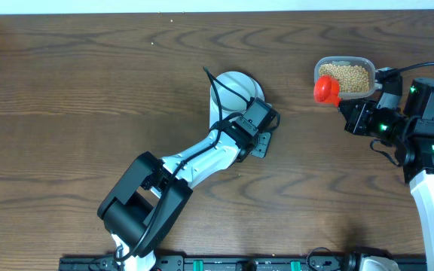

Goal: Scoop item into bowl and weigh 50g on scale

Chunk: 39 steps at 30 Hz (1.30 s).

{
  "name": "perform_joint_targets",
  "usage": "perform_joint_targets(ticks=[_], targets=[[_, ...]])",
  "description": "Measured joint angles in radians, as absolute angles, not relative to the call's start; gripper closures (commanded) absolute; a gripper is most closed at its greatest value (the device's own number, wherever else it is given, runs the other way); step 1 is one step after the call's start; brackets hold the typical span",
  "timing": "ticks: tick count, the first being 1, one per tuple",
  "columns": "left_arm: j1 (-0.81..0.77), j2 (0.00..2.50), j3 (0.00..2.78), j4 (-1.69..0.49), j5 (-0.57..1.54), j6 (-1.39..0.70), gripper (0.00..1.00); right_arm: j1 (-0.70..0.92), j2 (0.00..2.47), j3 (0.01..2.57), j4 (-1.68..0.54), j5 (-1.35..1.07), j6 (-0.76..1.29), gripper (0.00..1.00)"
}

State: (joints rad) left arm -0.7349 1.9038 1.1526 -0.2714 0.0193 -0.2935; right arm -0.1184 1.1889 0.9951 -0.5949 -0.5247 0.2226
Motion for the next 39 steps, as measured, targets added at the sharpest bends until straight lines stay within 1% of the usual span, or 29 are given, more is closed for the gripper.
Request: perform_joint_targets(ticks=[21, 39], targets=[[-0.735, 1.904, 1.156, -0.297, -0.027, -0.34, 0.42, -0.118, 1.189, 0.995, -0.609, -0.522, 0.214, 0.99], [-0.734, 1.904, 1.156, -0.291, -0.01, -0.32, 0.42, -0.118, 1.189, 0.995, -0.609, -0.522, 0.214, 0.99]])
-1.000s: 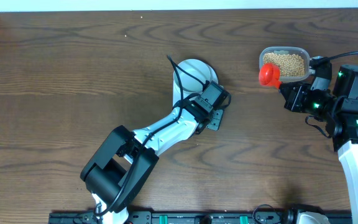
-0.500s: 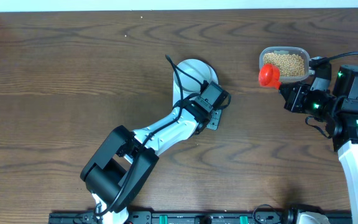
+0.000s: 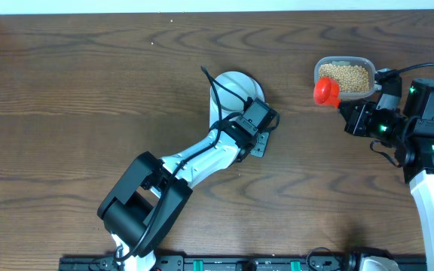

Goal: Scoop item into bowl and weigh 50g on scale

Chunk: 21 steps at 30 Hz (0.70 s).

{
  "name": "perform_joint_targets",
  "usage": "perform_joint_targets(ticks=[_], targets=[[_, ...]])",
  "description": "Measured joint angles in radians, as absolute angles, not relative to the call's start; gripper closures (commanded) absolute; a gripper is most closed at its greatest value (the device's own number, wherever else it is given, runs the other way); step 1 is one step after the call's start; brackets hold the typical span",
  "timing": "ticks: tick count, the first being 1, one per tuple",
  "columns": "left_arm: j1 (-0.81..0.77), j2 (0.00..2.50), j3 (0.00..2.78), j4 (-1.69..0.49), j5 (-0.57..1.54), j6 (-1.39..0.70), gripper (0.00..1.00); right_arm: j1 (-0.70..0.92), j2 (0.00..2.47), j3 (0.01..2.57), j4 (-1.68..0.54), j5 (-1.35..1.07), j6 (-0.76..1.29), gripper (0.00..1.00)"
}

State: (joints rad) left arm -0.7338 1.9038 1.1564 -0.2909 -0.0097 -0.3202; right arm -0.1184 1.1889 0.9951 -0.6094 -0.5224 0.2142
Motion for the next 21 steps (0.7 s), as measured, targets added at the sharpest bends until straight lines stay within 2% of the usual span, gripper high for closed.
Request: perform_joint_targets(ticks=[21], targets=[[-0.727, 1.904, 1.156, -0.287, 0.013, -0.29, 0.42, -0.118, 1.189, 0.995, -0.61, -0.522, 0.2, 0.99]])
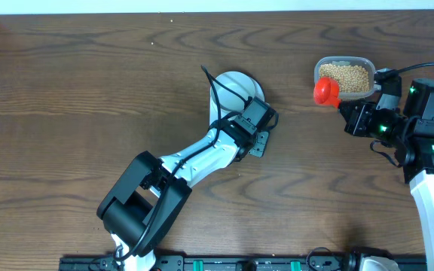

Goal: Scoop item into bowl and weigh 50g on scale

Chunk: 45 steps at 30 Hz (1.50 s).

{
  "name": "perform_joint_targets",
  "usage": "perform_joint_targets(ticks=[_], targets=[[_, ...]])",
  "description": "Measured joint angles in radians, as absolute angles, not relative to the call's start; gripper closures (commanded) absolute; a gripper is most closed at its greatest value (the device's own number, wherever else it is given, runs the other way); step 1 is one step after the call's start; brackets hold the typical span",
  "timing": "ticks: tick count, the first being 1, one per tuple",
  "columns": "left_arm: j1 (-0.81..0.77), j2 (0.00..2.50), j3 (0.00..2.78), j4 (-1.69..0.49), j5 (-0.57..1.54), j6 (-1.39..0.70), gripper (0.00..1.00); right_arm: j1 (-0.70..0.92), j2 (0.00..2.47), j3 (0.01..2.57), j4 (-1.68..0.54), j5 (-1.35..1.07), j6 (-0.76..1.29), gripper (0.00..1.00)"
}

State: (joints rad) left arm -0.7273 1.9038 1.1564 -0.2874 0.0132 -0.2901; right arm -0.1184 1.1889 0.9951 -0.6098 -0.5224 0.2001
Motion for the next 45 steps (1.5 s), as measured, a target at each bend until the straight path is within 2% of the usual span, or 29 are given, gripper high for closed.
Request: perform_joint_targets(ticks=[23, 36, 41, 45], targets=[[-0.72, 1.902, 1.156, -0.295, 0.051, -0.287, 0.45, -0.118, 1.189, 0.995, -0.619, -0.522, 0.182, 0.99], [-0.706, 1.896, 1.157, -0.296, 0.157, -0.287, 0.44, -0.118, 1.189, 0.995, -0.62, -0.518, 0.177, 0.99], [-0.702, 1.845, 1.146, -0.36, 0.159, -0.287, 0.39, -0.118, 1.189, 0.995, -0.62, -0.513, 0.177, 0.99], [-0.701, 1.693, 1.14, -0.391, 0.152, -0.289, 0.32, -0.118, 1.189, 0.995, -0.619, -0.504, 0.177, 0.99]])
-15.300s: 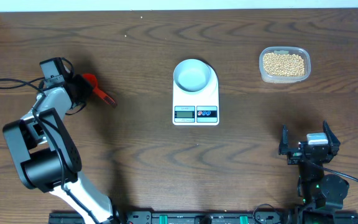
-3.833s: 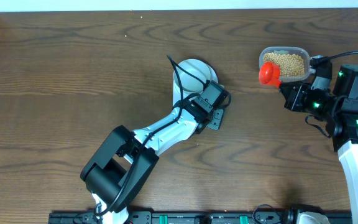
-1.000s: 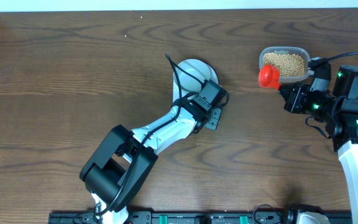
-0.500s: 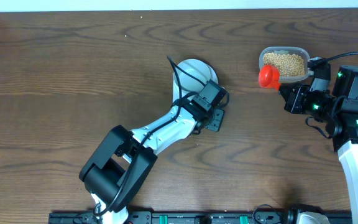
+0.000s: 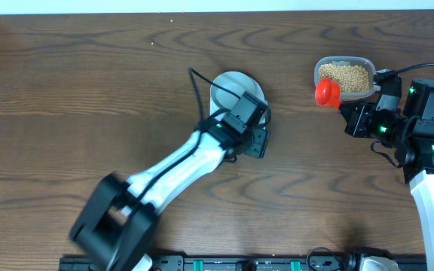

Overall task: Scoop item into bowl and weigh 50g on scale
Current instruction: 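Pull the left arm back to hover beside the scale display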

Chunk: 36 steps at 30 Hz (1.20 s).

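A clear tub of tan beans (image 5: 346, 75) stands at the back right. A red scoop (image 5: 326, 92) sits at the tub's near-left corner, and my right gripper (image 5: 346, 110) is shut on its handle. A white round bowl (image 5: 232, 84) lies at the table's middle, partly covered by my left arm. My left gripper (image 5: 257, 143) sits just off the bowl's near-right side; its fingers are too dark to tell apart. No scale shows separately from the bowl.
A black cable (image 5: 202, 86) arcs from the left wrist over the bowl's left side. The wooden table (image 5: 89, 90) runs wide to the left. A black rail (image 5: 239, 263) lines the front edge.
My left arm has swung left: its base and elbow are blurred and lower-left, and the wrist sits slightly further left by the bowl. The right arm and scoop have not moved.
Through the earlier moments my left gripper stayed at the bowl's near-right side with only small shifts. My right gripper held the red scoop at the bean tub's corner throughout. Now the left arm has shifted left while the scoop stays put.
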{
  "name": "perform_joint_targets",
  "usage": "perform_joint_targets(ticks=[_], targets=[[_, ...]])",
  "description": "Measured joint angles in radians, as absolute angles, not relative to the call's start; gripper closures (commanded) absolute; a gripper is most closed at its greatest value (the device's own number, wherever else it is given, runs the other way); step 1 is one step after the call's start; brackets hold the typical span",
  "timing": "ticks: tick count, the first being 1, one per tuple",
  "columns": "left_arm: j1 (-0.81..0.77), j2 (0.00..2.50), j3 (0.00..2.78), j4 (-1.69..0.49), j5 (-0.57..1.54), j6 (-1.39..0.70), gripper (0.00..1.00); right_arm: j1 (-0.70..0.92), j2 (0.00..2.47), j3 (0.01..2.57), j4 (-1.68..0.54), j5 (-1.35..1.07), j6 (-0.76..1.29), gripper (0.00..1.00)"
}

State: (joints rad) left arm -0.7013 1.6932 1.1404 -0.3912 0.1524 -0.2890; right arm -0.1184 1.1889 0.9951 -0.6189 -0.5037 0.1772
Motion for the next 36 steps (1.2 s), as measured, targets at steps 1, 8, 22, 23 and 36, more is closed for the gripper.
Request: perform_joint_targets(ticks=[1, 8, 22, 23, 36], targets=[[-0.701, 1.662, 1.14, -0.398, 0.15, -0.288, 0.31, -0.118, 1.189, 0.995, -0.618, -0.503, 0.177, 0.99], [-0.701, 1.541, 1.141, -0.533, 0.025, -0.287, 0.31, -0.118, 1.189, 0.995, -0.617, -0.48, 0.177, 0.99], [-0.701, 1.541, 1.141, -0.67, -0.15, -0.287, 0.05, -0.118, 1.189, 0.995, -0.617, -0.391, 0.174, 0.99], [-0.701, 1.541, 1.141, -0.678, -0.166, -0.286, 0.04, -0.118, 1.189, 0.995, -0.616, -0.384, 0.174, 0.99], [-0.701, 1.541, 1.141, -0.676, -0.198, -0.287, 0.02, -0.118, 1.189, 0.995, -0.608, -0.37, 0.174, 0.99]])
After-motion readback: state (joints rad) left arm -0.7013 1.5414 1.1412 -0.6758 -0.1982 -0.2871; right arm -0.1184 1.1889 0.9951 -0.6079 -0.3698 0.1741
